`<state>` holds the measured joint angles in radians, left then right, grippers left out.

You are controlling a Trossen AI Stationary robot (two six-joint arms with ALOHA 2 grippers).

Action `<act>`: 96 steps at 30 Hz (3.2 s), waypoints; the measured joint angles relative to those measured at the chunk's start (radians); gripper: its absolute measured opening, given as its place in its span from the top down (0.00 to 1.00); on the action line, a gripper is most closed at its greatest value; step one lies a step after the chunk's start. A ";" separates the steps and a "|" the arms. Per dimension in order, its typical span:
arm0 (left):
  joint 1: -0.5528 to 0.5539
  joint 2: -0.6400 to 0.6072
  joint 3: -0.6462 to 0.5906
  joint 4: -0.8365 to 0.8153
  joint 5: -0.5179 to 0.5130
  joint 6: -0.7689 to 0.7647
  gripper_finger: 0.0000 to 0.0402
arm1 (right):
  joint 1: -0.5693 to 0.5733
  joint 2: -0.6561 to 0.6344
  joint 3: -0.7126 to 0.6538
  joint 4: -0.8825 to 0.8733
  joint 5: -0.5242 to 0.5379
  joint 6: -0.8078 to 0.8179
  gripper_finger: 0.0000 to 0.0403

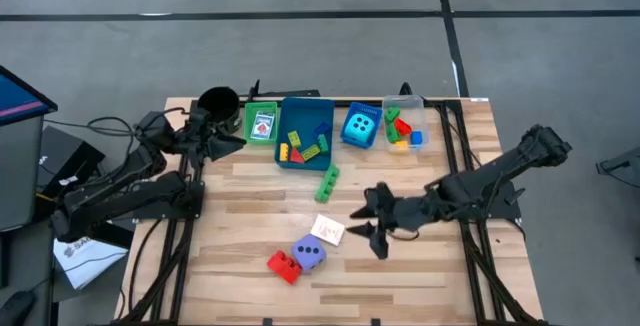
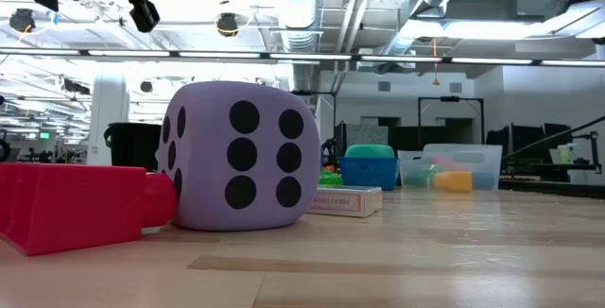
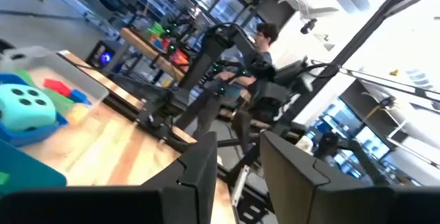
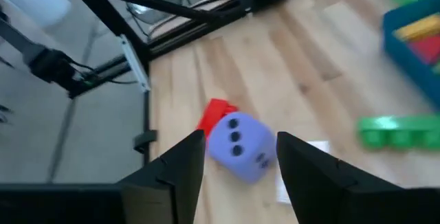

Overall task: Pick & Place Toys
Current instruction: Put the purple dice into the blue bin

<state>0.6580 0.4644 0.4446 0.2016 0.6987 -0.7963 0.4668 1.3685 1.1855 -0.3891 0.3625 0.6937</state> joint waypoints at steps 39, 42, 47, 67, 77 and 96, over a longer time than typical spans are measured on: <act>-0.097 0.000 0.000 0.008 0.017 -0.131 0.73 | -0.060 0.491 0.274 0.227 -0.260 0.471 0.63; -0.097 0.000 0.000 0.008 0.017 -0.130 0.73 | -0.049 0.498 0.397 0.049 -0.258 0.432 0.67; -0.097 0.000 0.000 0.013 0.017 -0.129 0.73 | -0.047 0.504 0.488 0.010 -0.260 0.374 0.71; -0.097 0.000 0.000 0.016 0.017 -0.129 0.73 | -0.071 0.502 0.530 -0.111 -0.363 0.674 0.64; -0.097 0.000 0.000 0.016 0.017 -0.119 0.73 | -0.074 0.502 0.530 -0.127 -0.547 0.624 0.32; -0.097 0.000 0.000 0.016 0.006 -0.118 0.73 | -0.085 0.502 0.529 -0.301 -0.324 0.473 0.01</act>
<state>0.5613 0.4644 0.4450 0.2180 0.7052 -0.9138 0.3820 1.8709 1.7149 -0.6905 0.0383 1.1670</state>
